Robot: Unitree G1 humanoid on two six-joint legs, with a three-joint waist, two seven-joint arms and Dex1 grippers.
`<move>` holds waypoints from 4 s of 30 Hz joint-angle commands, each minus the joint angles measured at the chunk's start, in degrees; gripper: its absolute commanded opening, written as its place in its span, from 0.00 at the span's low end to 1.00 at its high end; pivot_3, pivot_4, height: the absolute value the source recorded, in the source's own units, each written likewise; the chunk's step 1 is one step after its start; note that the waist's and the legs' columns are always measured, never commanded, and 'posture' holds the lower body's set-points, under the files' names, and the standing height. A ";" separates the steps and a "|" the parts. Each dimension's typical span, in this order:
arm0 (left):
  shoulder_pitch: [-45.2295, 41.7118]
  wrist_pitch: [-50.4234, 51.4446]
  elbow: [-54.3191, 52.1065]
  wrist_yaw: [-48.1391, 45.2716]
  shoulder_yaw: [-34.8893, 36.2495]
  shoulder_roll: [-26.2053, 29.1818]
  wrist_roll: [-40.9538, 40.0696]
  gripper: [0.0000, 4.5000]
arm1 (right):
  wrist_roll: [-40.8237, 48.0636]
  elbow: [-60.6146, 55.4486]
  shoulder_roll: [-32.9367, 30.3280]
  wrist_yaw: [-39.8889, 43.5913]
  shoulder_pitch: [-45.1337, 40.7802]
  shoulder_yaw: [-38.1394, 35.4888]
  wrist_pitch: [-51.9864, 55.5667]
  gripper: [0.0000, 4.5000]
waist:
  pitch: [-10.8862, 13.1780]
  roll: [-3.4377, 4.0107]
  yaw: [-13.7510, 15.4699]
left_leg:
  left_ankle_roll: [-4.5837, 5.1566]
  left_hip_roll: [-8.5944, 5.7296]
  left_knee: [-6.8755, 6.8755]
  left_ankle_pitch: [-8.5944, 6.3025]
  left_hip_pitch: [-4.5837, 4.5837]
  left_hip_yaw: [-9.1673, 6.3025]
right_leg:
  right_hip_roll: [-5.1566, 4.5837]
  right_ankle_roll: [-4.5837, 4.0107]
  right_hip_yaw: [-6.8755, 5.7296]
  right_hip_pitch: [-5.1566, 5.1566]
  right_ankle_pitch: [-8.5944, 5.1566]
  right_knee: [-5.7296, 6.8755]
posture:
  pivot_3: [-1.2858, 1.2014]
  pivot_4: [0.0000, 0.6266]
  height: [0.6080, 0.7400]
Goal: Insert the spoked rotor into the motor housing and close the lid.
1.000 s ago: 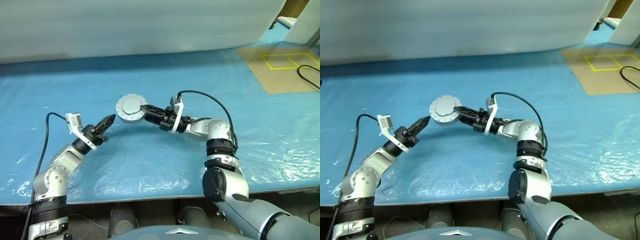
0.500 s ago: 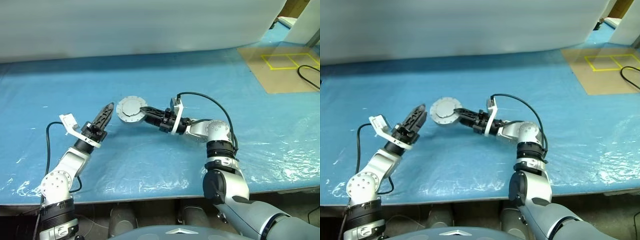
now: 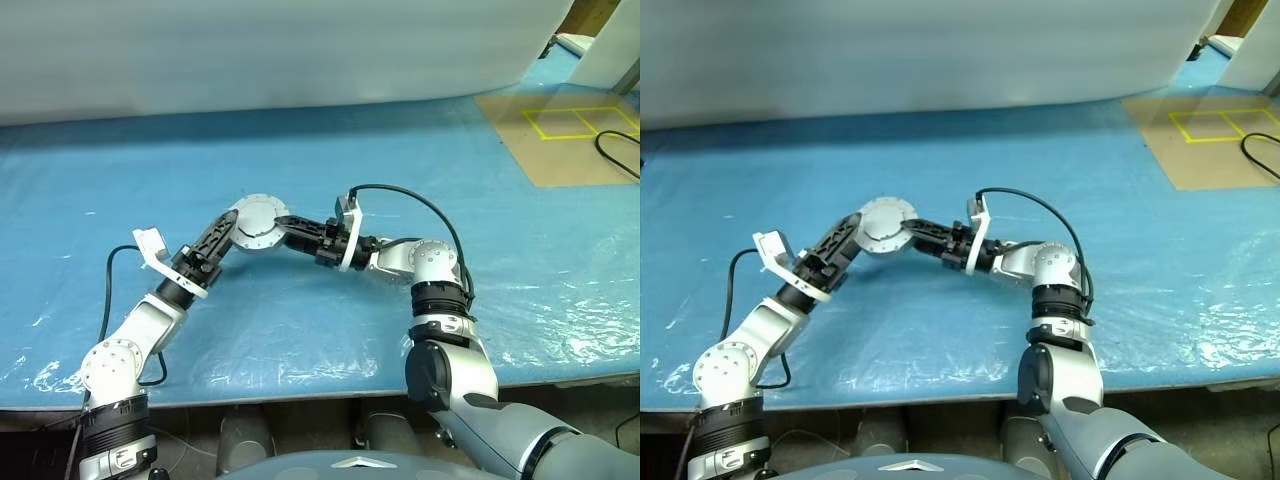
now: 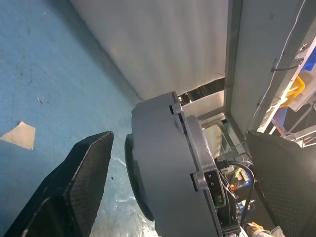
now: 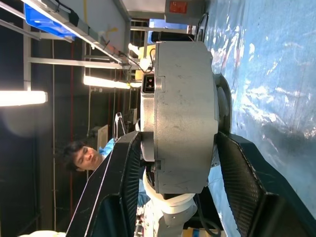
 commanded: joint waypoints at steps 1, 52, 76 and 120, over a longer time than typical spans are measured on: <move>-0.89 1.33 -0.59 -1.10 -1.04 0.91 -1.15 1.00 | 3.91 -3.52 0.57 2.04 -0.51 0.32 0.05 0.45 | 0.00 0.00 -0.01 | 0.00 0.00 0.00 0.00 0.00 0.00 | 0.00 0.00 0.00 0.00 0.00 0.01 | 0.52 0.24 1.00; -7.15 -25.41 10.43 1.82 4.89 -8.98 10.94 0.59 | 4.38 -5.62 -0.70 2.44 0.69 4.44 -4.81 0.89 | 0.02 -0.16 -0.12 | 0.10 -0.04 0.18 0.06 0.03 -0.07 | -0.02 0.10 0.05 0.11 0.07 0.06 | 0.52 0.24 1.00; -20.18 -51.33 44.92 0.63 9.34 -0.98 36.16 0.59 | 5.42 -8.46 -1.51 2.22 2.37 6.41 -5.15 0.89 | 0.10 -0.41 -0.03 | 0.05 -0.05 0.55 0.03 0.19 -0.11 | -0.17 0.13 0.08 0.16 0.10 0.61 | 0.52 0.24 1.00; 0.44 -53.25 11.21 -28.14 -14.19 14.28 48.10 1.00 | -36.58 -9.01 -11.66 10.68 12.90 35.67 -74.95 1.00 | 0.21 -0.52 -1.52 | 0.05 -0.11 0.31 0.02 0.08 -0.09 | -0.22 -0.02 0.03 0.03 0.03 0.14 | 0.52 0.24 1.00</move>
